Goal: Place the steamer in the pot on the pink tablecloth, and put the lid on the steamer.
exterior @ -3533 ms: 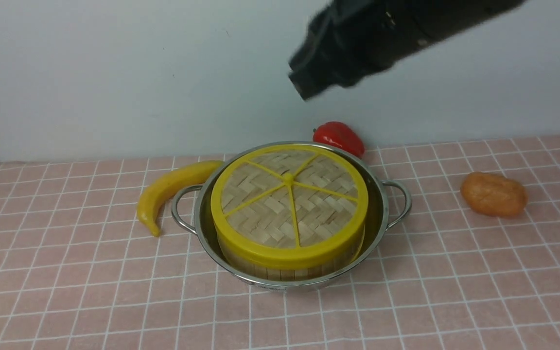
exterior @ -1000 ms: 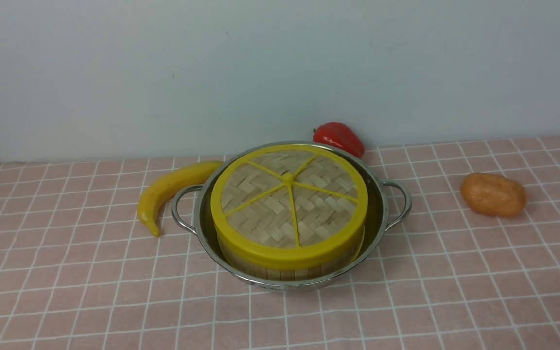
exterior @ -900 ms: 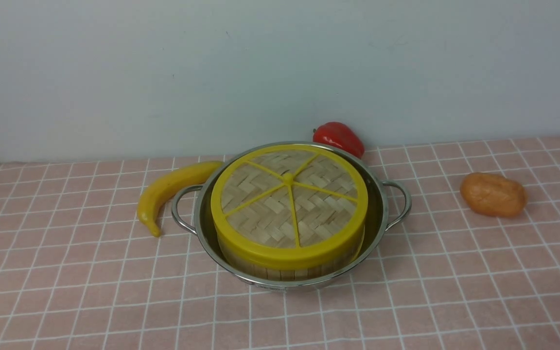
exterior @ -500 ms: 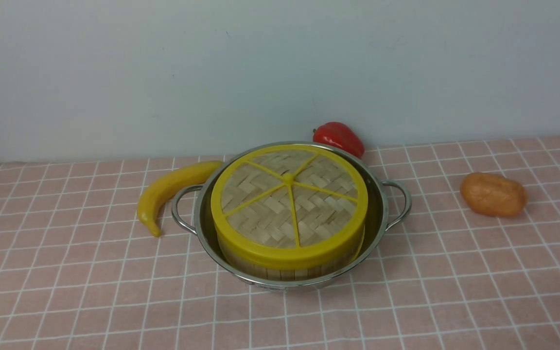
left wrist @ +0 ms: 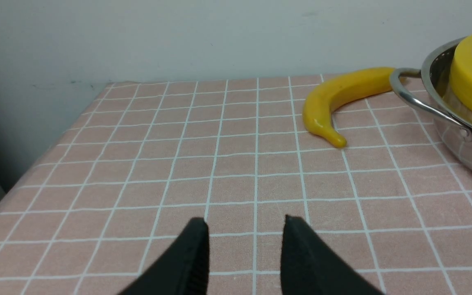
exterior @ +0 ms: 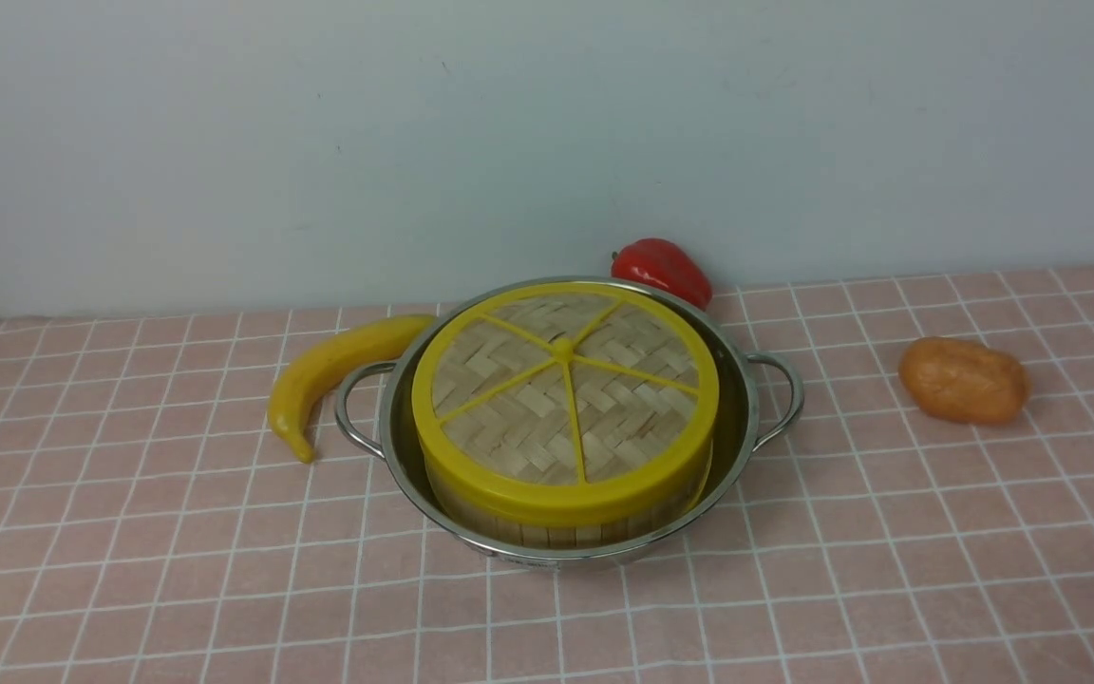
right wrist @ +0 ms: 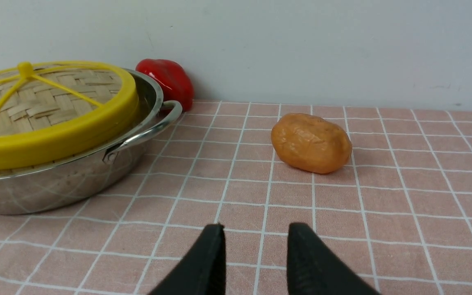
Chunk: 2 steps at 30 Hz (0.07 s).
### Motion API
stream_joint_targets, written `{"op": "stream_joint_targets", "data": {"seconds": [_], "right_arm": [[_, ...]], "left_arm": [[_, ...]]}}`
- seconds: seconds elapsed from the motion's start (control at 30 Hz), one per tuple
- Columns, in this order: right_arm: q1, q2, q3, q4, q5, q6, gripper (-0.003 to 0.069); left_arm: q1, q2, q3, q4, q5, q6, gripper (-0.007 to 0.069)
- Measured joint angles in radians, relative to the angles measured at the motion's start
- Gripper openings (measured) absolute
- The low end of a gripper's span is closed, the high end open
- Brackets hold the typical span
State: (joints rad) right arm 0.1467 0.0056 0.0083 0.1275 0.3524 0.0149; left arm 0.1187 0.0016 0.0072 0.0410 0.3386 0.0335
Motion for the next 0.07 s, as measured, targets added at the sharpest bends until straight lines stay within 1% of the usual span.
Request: {"op": "stream_joint_targets", "data": {"seconds": [0.07], "right_arm": [[0.0,0.0,0.0,0.0,0.0,0.0,0.024]], "left_arm": [[0.0,0.0,0.0,0.0,0.0,0.0,0.0243]]}}
